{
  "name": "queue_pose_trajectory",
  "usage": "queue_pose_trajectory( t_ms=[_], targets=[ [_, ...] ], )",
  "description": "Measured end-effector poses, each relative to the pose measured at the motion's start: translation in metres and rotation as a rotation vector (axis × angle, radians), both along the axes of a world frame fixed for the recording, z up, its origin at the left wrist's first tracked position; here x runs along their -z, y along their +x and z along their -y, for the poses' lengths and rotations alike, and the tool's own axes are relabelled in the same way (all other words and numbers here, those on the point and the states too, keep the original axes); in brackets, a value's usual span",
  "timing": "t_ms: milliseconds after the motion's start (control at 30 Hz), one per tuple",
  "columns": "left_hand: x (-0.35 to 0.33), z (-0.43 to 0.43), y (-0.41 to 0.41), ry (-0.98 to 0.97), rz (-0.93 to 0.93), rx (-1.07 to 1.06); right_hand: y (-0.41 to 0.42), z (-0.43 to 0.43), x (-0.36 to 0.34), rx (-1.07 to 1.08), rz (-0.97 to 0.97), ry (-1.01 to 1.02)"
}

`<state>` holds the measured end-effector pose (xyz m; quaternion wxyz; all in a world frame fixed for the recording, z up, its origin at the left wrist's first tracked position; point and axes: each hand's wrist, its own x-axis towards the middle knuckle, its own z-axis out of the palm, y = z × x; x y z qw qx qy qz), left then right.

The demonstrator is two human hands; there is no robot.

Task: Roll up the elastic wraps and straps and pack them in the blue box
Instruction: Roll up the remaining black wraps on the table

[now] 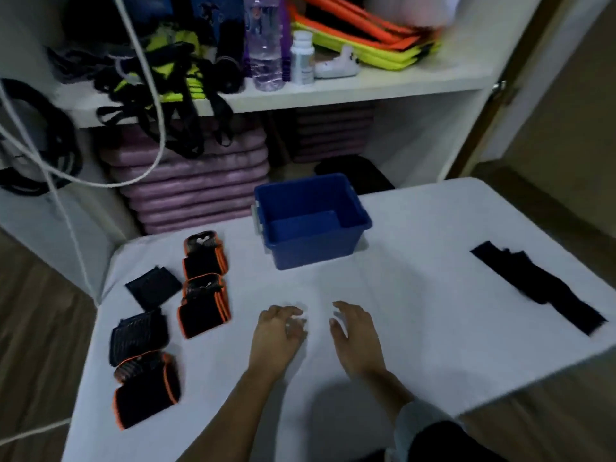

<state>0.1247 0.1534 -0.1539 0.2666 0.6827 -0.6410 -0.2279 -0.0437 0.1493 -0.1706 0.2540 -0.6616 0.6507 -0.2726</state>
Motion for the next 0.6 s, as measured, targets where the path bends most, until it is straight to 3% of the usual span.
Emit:
queue_pose_trajectory(
  t_ms=[333,600],
  targets=[
    [-0.003,0.08,-0.202,0.052,-0.041,0.343,-0.201,0.036,-0.001,0.325,-0.051,-0.01],
    [0.002,0.151,-0.37,0.193,-0.294,0.346,-0.358,0.103,-0.006,0.484,-0.09,-0.049]
  ],
)
